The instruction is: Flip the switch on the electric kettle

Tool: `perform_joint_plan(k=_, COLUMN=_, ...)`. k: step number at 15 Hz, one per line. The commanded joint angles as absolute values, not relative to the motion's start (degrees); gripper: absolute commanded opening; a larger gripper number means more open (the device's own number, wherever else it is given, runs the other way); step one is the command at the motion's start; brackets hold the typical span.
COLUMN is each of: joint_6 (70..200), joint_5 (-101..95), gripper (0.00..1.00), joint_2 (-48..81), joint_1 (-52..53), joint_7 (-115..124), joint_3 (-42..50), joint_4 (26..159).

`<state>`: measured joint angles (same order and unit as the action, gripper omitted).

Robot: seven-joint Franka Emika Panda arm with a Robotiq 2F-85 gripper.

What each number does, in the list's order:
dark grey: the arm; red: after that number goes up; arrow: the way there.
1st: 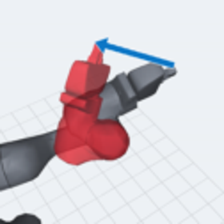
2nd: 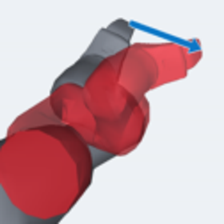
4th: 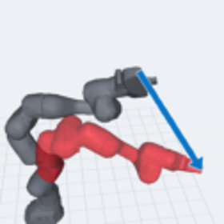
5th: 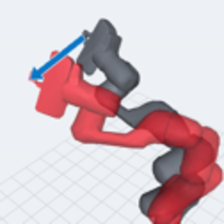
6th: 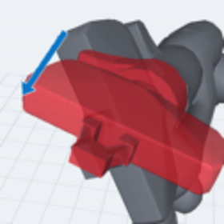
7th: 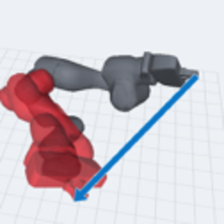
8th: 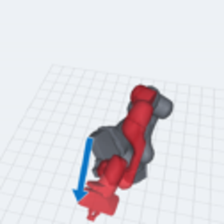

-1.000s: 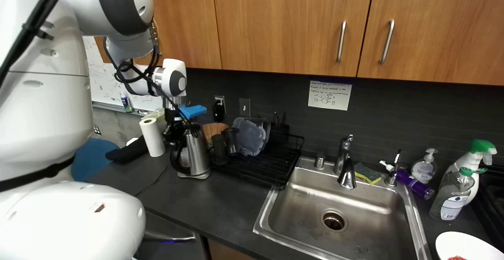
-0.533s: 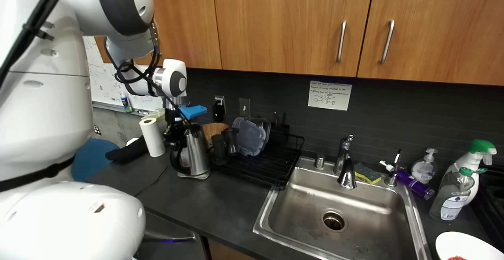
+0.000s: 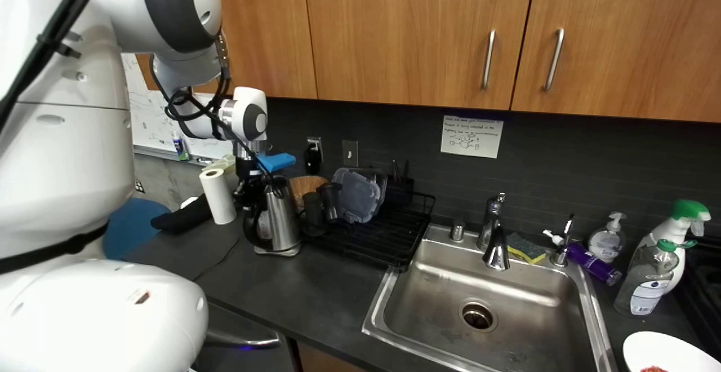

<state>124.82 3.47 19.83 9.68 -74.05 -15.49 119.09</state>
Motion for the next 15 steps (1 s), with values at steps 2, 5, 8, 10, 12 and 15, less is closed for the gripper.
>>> perform_joint_plan(k=2, joint_6=124.44, joint_5=2.07, gripper=0.00, joint_2=20.34, joint_1=9.66, joint_7=-74.88, joint_3=-15.75, joint_4=118.42)
perform_joint_plan(k=5, joint_6=124.23, joint_5=1.85, gripper=0.00, joint_2=20.47, joint_1=9.86, joint_7=-75.24, joint_3=-15.77, joint_4=118.11)
perform_joint_plan(k=8, joint_6=124.05, joint_5=1.50, gripper=0.00, joint_2=20.42, joint_1=10.25, joint_7=-75.27, joint_3=-15.91, joint_4=117.82)
perform_joint_plan(k=10, joint_6=123.97, joint_5=1.19, gripper=0.00, joint_2=20.42, joint_1=10.42, joint_7=-75.34, joint_3=-16.07, joint_4=117.69)
perform_joint_plan(k=12, joint_6=123.83, joint_5=0.62, gripper=0.00, joint_2=20.43, joint_1=10.56, joint_7=-75.39, joint_3=-16.17, joint_4=117.60)
perform_joint_plan(k=15, joint_6=123.79, joint_5=0.58, gripper=0.00, joint_2=20.33, joint_1=10.41, joint_7=-75.69, joint_3=-16.26, joint_4=117.46)
